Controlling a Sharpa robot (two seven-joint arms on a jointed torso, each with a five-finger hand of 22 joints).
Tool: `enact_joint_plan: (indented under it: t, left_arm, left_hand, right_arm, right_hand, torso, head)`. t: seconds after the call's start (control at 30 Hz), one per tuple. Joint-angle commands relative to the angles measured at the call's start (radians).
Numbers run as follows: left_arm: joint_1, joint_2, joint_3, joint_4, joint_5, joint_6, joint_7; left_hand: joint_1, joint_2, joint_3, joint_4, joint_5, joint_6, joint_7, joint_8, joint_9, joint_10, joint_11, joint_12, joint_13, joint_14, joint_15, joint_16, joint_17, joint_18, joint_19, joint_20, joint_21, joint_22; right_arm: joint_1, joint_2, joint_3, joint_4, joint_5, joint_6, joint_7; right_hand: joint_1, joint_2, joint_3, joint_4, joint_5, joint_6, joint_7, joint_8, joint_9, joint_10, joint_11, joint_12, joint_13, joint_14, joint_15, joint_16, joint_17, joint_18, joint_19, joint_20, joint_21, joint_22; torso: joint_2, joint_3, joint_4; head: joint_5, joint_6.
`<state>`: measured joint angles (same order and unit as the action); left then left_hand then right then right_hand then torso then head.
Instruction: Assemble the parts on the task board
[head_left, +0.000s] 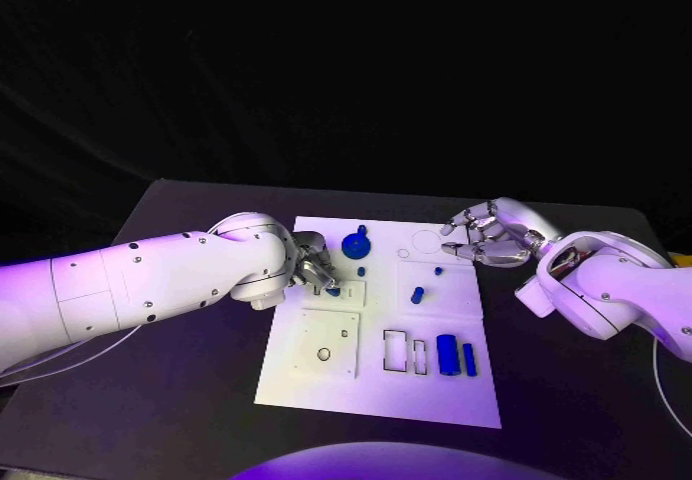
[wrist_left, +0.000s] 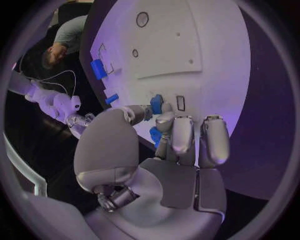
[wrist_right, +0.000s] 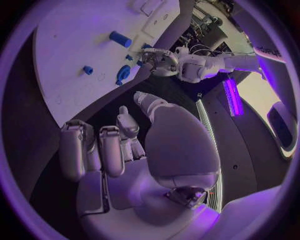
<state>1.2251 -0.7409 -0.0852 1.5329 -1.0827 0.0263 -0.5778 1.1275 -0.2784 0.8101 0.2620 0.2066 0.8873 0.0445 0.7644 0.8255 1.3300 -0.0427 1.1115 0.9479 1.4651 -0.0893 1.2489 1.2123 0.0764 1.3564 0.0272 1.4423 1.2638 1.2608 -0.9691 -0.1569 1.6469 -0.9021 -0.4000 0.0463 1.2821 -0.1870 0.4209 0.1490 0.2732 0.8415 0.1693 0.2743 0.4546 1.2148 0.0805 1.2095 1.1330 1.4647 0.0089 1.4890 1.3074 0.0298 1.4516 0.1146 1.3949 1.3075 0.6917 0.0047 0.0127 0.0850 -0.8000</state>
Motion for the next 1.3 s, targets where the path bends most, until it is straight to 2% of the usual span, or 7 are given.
enact_joint_plan:
  t: [0.03, 0.27, 0.53, 0.83, 1.07, 1.3]
  left_arm:
    - [-0.001, -0.001, 0.0, 0.007, -0.014, -0.021, 0.0]
    - [-0.005, -0.011, 0.0, 0.025, -0.014, -0.055, 0.006]
    - [-0.011, -0.022, 0.0, 0.042, -0.033, -0.106, 0.033]
    - [-0.023, -0.029, 0.0, 0.054, -0.069, -0.144, 0.05]
    - [-0.03, -0.027, 0.0, 0.055, -0.087, -0.124, 0.045]
    - [-0.035, -0.018, 0.0, 0.046, -0.106, -0.104, 0.029]
  left_hand:
    - [-0.002, 0.01, 0.195, -0.19, 0.004, 0.003, -0.013, 0.005, 0.046, 0.006, 0.001, 0.007, 0.002, 0.011, -0.005, -0.005, 0.001, -0.009, 0.007, 0.0, 0.006, 0.001]
    - [-0.003, 0.01, 0.201, -0.194, 0.007, 0.003, -0.015, 0.012, 0.05, 0.009, -0.001, 0.011, 0.003, 0.011, -0.007, -0.005, 0.001, -0.01, 0.011, -0.002, 0.008, 0.006]
    - [-0.003, 0.01, 0.209, -0.199, 0.008, 0.004, -0.016, 0.017, 0.053, 0.012, -0.002, 0.015, 0.005, 0.011, -0.008, -0.006, 0.002, -0.011, 0.012, -0.003, 0.01, 0.009]
    - [-0.004, 0.01, 0.211, -0.201, 0.007, 0.005, -0.016, 0.019, 0.054, 0.015, -0.003, 0.021, 0.011, 0.011, -0.009, -0.006, 0.002, -0.011, 0.014, -0.004, 0.011, 0.012]
    - [-0.004, 0.01, 0.212, -0.202, 0.007, 0.005, -0.016, 0.02, 0.054, 0.016, -0.003, 0.021, 0.011, 0.011, -0.009, -0.006, 0.002, -0.012, 0.015, -0.004, 0.012, 0.013]
    - [-0.004, 0.009, 0.213, -0.202, 0.007, 0.005, -0.017, 0.02, 0.054, 0.015, -0.003, 0.021, 0.009, 0.011, -0.009, -0.006, 0.002, -0.012, 0.016, -0.005, 0.012, 0.014]
  right_arm:
    - [-0.001, 0.001, 0.0, 0.0, -0.014, 0.021, 0.004]
    - [-0.002, 0.001, 0.0, -0.001, -0.014, 0.02, 0.003]
    - [-0.002, 0.0, 0.0, -0.001, -0.014, 0.018, 0.003]
    - [-0.004, 0.0, 0.0, -0.003, -0.014, 0.017, 0.002]
    - [-0.005, 0.0, 0.0, -0.004, -0.014, 0.018, 0.001]
    - [-0.006, -0.001, 0.0, -0.004, -0.014, 0.019, 0.001]
  right_hand:
    - [-0.003, -0.004, -0.001, 0.004, -0.006, -0.009, -0.002, 0.003, 0.001, -0.007, 0.002, -0.004, 0.0, 0.06, -0.001, -0.003, 0.079, 0.019, -0.006, 0.0, -0.002, 0.135]
    - [-0.005, -0.003, -0.002, 0.006, -0.006, -0.008, -0.002, 0.004, 0.002, -0.008, 0.002, -0.005, -0.001, 0.06, -0.001, -0.004, 0.079, 0.02, -0.007, 0.0, -0.004, 0.134]
    - [-0.005, -0.003, -0.002, 0.006, -0.006, -0.008, -0.002, 0.004, 0.002, -0.008, 0.002, -0.005, -0.001, 0.06, -0.001, -0.004, 0.079, 0.02, -0.007, 0.0, -0.004, 0.134]
    - [-0.006, -0.003, -0.002, 0.007, -0.007, -0.008, -0.002, 0.005, 0.002, -0.007, 0.001, -0.004, -0.001, 0.06, -0.001, -0.004, 0.078, 0.02, -0.007, 0.0, -0.004, 0.133]
    - [-0.006, -0.003, -0.002, 0.007, -0.007, -0.008, -0.002, 0.005, 0.002, -0.008, 0.001, -0.005, -0.002, 0.06, -0.001, -0.004, 0.078, 0.02, -0.007, -0.001, -0.005, 0.133]
    - [-0.005, -0.003, -0.002, 0.007, -0.007, -0.008, -0.002, 0.005, 0.002, -0.008, 0.001, -0.005, -0.002, 0.06, -0.001, -0.005, 0.077, 0.02, -0.007, -0.001, -0.005, 0.133]
  torso:
    - [0.0, 0.0, 0.0015]
    - [0.0, -0.0007, 0.0009]
    - [-0.001, 0.0014, 0.0009]
    - [-0.001, 0.0007, 0.0023]
    - [0.0, 0.0004, -0.0002]
    - [0.001, -0.0002, 0.0002]
  head:
    - [0.001, -0.003]
    - [0.002, -0.004]
    - [0.0, -0.006]
    - [-0.002, -0.007]
    - [0.0, -0.007]
    - [-0.001, -0.009]
